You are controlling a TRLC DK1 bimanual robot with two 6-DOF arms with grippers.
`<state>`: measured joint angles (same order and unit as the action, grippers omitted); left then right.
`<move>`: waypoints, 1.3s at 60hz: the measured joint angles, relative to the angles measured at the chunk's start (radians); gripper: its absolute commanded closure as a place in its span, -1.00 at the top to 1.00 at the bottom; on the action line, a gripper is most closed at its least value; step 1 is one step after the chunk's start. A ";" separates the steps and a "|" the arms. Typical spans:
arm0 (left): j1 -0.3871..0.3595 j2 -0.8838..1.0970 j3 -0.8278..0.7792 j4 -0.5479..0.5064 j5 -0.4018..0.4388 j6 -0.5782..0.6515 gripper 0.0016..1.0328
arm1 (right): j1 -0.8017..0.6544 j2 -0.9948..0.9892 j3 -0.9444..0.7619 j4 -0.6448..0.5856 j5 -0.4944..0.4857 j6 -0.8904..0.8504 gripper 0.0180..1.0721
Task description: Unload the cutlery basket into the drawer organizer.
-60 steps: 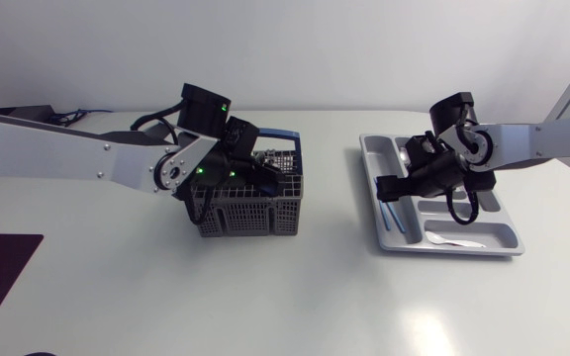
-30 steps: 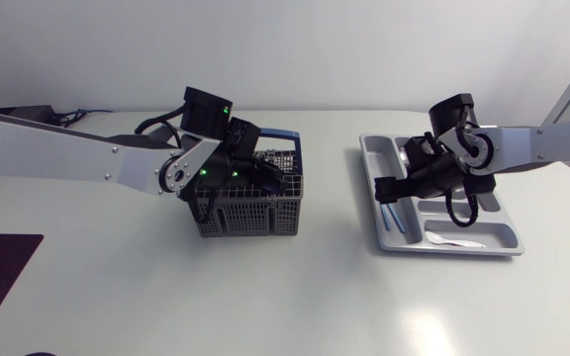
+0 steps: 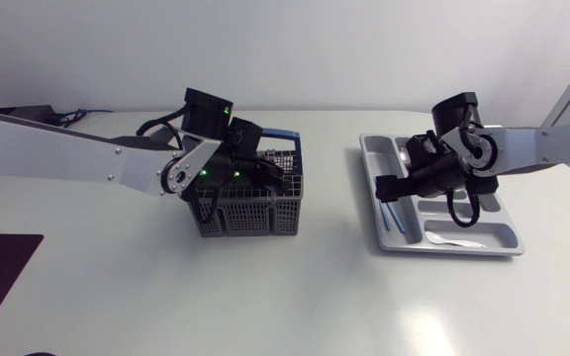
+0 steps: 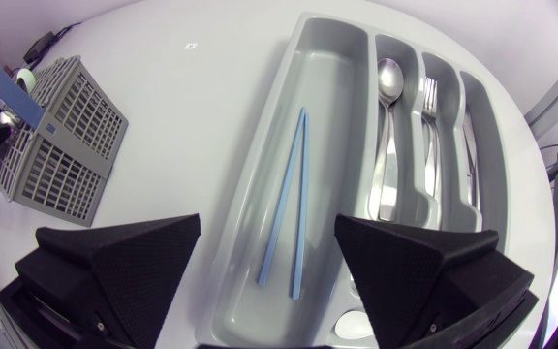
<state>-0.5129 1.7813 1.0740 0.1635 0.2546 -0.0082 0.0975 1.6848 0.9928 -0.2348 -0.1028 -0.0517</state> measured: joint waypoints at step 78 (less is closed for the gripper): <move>0.074 -0.253 -0.135 0.065 0.168 -0.023 -0.61 | 0.080 -0.208 -0.135 0.093 -0.083 -0.076 0.90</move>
<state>-0.4385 1.5284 0.9394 0.2287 0.4225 -0.0307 0.1776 1.4765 0.8581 -0.1413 -0.1860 -0.1276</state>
